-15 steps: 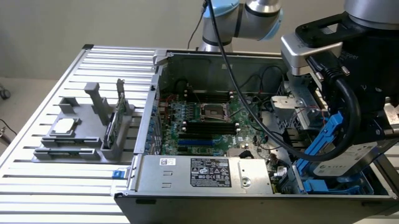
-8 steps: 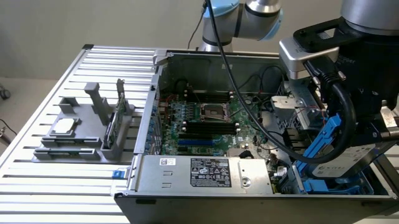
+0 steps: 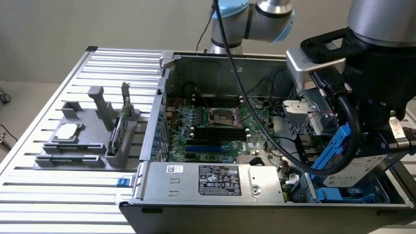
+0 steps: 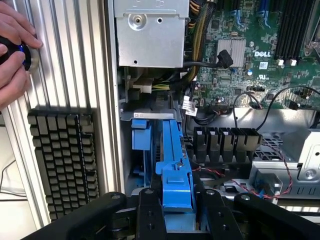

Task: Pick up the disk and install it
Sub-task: 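Pick up the disk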

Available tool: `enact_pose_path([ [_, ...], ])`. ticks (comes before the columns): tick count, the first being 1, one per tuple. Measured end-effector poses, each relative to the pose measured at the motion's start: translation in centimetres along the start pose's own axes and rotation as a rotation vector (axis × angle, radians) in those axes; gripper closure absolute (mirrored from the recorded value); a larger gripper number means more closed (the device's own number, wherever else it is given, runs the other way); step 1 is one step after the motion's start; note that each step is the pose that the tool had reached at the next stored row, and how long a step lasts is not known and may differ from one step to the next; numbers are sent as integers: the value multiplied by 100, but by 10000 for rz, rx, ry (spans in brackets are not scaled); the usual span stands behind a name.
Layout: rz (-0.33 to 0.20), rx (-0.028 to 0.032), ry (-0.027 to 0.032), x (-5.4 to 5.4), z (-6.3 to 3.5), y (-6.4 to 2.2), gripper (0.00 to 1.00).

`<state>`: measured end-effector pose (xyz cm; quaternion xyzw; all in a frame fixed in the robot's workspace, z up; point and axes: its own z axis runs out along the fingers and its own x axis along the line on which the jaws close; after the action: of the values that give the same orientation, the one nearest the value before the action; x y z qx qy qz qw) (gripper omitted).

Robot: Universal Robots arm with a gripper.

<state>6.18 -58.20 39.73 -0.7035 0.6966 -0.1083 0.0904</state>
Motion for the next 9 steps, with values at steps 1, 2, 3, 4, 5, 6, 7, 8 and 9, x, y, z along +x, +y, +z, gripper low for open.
enact_pose_path([
  [1, 0, 5, -1, 0, 10, 4, 67],
  [2, 0, 10, 0, 0, 19, 8, 67],
  [3, 0, 14, 0, -1, 28, 13, 67],
  [4, 0, 17, 2, -1, 37, 16, 67],
  [5, 0, 21, 0, -1, 47, 19, 67],
  [6, 1, 24, 0, -2, 56, 22, 67],
  [7, 0, 26, 2, -2, 64, 25, 67],
  [8, 0, 29, 1, -2, 73, 29, 67],
  [9, 1, 31, 0, -2, 83, 32, 67],
])
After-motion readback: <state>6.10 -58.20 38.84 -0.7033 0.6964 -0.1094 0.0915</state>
